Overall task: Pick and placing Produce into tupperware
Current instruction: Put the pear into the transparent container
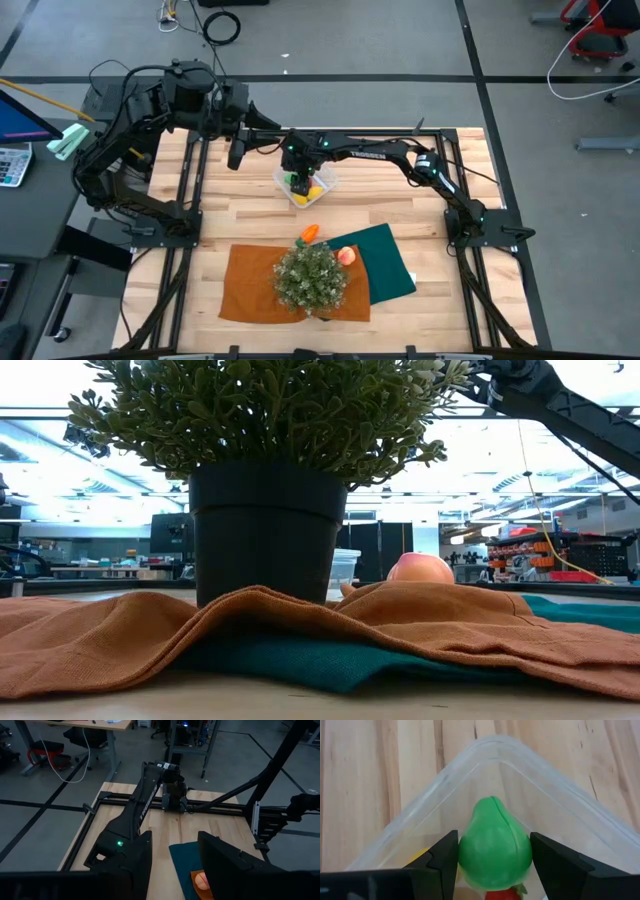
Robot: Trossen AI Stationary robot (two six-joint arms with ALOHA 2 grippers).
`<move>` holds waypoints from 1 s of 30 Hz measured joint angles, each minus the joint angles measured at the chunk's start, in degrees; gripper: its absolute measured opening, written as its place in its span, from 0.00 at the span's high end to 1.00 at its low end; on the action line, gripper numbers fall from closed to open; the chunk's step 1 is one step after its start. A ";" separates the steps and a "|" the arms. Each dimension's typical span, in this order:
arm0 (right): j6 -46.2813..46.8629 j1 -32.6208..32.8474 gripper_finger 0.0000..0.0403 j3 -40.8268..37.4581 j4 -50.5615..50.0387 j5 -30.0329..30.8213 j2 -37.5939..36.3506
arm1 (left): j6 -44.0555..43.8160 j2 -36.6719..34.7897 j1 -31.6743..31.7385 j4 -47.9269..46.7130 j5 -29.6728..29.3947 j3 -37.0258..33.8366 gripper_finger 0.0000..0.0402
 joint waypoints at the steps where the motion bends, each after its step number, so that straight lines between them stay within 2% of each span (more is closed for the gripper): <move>1: 0.01 -0.08 0.54 0.00 0.00 0.11 0.00 | -0.02 0.00 0.00 0.00 0.00 0.00 0.59; 30: -0.59 -1.30 0.54 0.01 0.25 1.93 0.31 | -0.26 0.00 -0.24 0.00 0.02 0.00 0.58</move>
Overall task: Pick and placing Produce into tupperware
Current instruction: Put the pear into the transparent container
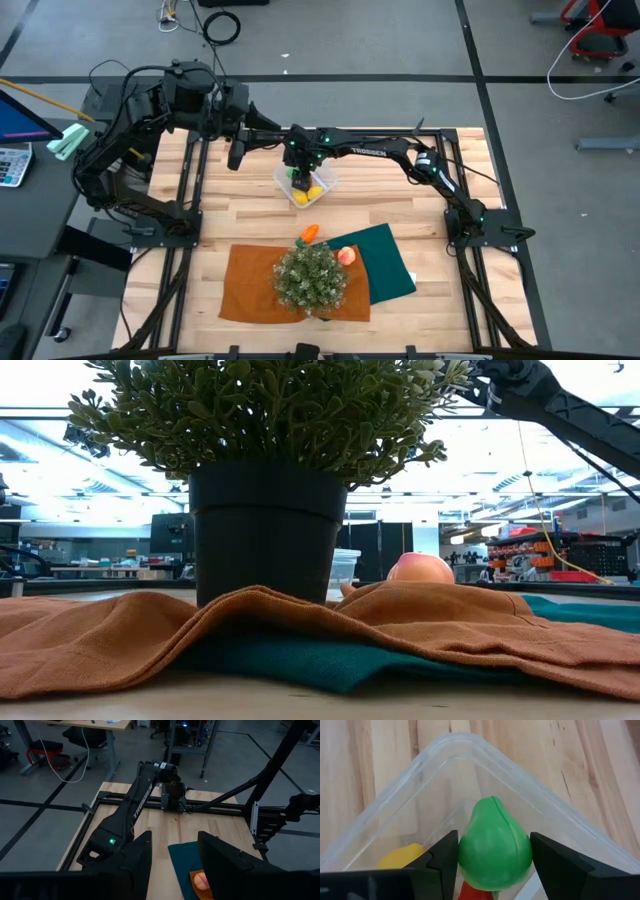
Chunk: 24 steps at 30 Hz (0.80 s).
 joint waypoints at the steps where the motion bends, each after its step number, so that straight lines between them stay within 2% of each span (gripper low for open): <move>1: 0.33 0.00 0.54 0.01 -0.02 -0.09 0.17 | 0.00 0.00 0.00 0.02 0.00 0.00 0.58; 24: 3.57 1.15 0.54 -0.01 -1.63 0.77 0.39 | -0.46 0.00 0.00 -0.21 0.02 0.00 0.60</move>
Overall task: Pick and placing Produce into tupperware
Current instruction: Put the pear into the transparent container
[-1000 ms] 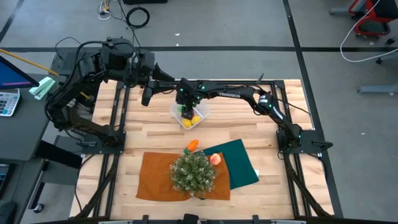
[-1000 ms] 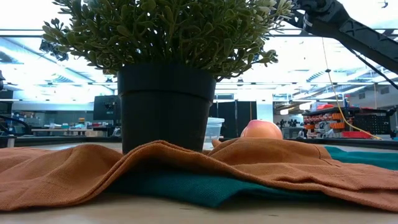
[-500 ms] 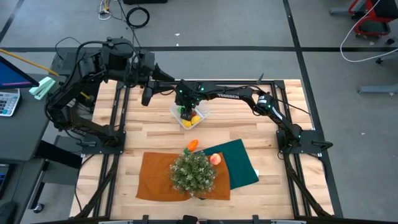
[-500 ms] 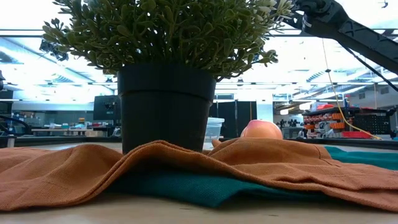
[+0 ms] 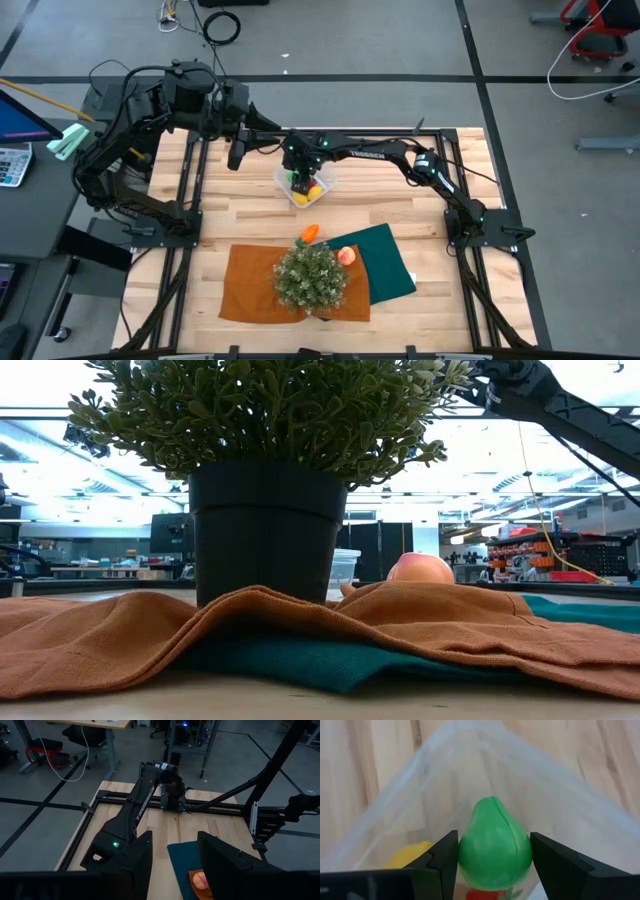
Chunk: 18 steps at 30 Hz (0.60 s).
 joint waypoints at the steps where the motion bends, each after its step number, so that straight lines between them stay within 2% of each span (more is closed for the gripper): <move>1: 0.07 0.11 0.54 0.00 -0.88 0.34 0.00 | 0.00 0.00 0.00 -0.01 0.00 0.00 0.60; 6: 0.54 0.31 0.54 0.00 -3.64 2.63 0.00 | 0.06 0.00 0.00 -0.01 0.00 0.00 0.60; 18: 0.84 0.29 0.53 0.00 -5.19 2.18 -0.01 | 0.02 0.00 0.00 -0.05 0.00 0.00 0.60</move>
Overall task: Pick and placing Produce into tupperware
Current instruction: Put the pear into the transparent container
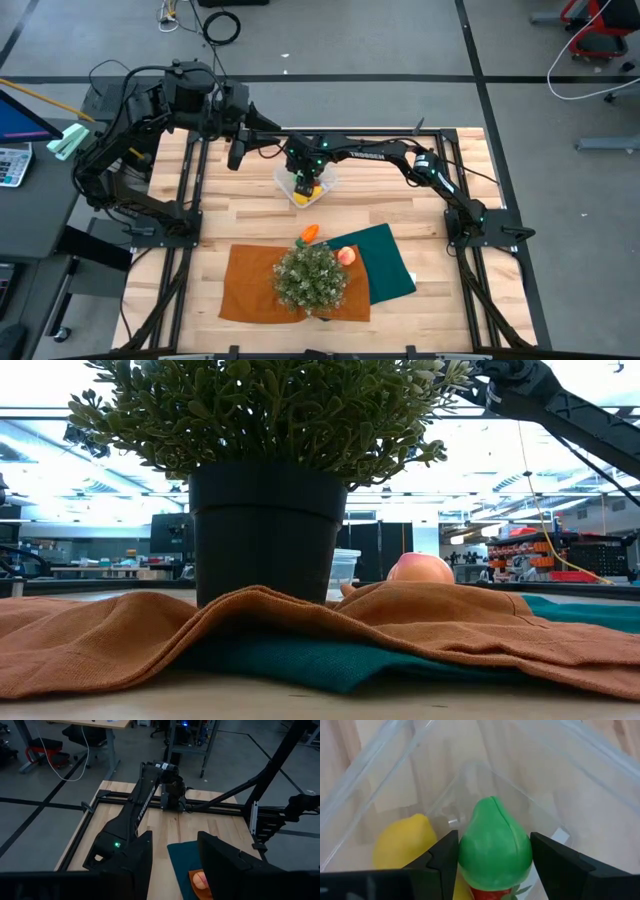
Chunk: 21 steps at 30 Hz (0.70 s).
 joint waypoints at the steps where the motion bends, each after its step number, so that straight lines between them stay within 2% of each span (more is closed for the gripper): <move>1: 0.00 0.00 0.53 0.00 -0.51 -0.01 0.01 | 0.00 0.00 0.00 -0.02 0.00 0.00 0.60; 17: -0.24 0.02 0.32 0.12 -2.75 0.77 0.01 | -0.04 0.00 0.00 -0.43 -0.01 0.00 0.60; 21: -0.95 0.00 0.28 2.78 -3.25 1.55 0.02 | -0.06 0.00 0.00 -0.44 0.00 0.00 0.60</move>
